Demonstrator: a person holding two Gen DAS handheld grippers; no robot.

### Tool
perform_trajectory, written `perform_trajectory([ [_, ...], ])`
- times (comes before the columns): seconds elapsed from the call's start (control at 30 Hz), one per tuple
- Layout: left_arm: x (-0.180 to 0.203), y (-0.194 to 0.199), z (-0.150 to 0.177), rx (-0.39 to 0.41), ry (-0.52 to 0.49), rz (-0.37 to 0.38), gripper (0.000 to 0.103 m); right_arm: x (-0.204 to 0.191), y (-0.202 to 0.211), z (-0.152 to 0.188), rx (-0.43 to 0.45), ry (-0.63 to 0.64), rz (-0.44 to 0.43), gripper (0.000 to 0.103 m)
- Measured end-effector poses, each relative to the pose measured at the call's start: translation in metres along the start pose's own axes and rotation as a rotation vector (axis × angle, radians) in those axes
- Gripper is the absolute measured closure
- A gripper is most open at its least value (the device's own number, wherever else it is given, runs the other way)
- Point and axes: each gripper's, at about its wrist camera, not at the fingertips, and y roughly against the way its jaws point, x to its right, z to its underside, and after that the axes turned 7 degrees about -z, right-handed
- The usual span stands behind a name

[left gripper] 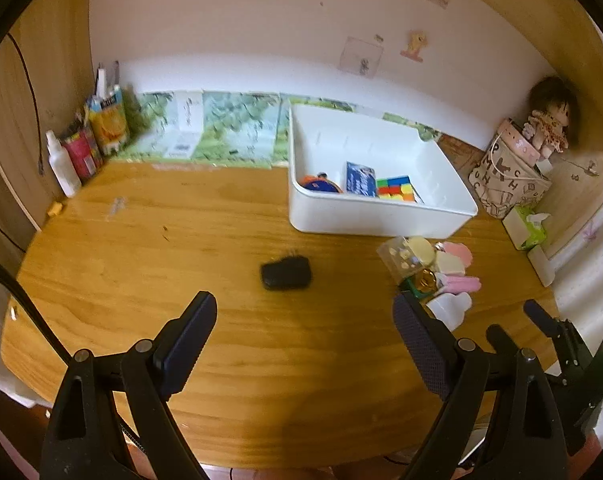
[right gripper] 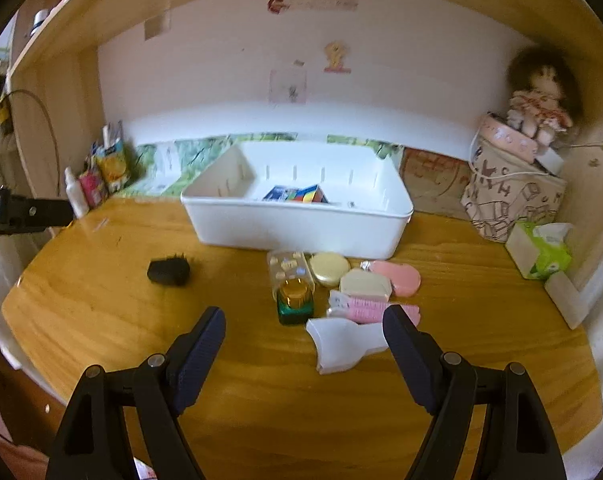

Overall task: Organize rigid objects
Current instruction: 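Move both tools down toward the items lying beside the tray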

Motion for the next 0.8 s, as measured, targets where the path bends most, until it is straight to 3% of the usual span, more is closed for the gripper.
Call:
perform_trajectory([
  [0.47,0.082,-0.044,0.009,-0.146,0.016,-0.025,0.012,0.065,-0.042,0.011,-0.187,0.077,-0.134,0.021],
  [0.8,0.126,-0.081,0.001,-0.238,0.010,-0.027,0.012,0.089,-0.071,0.018,-0.283,0.088,-0.233,0.017],
])
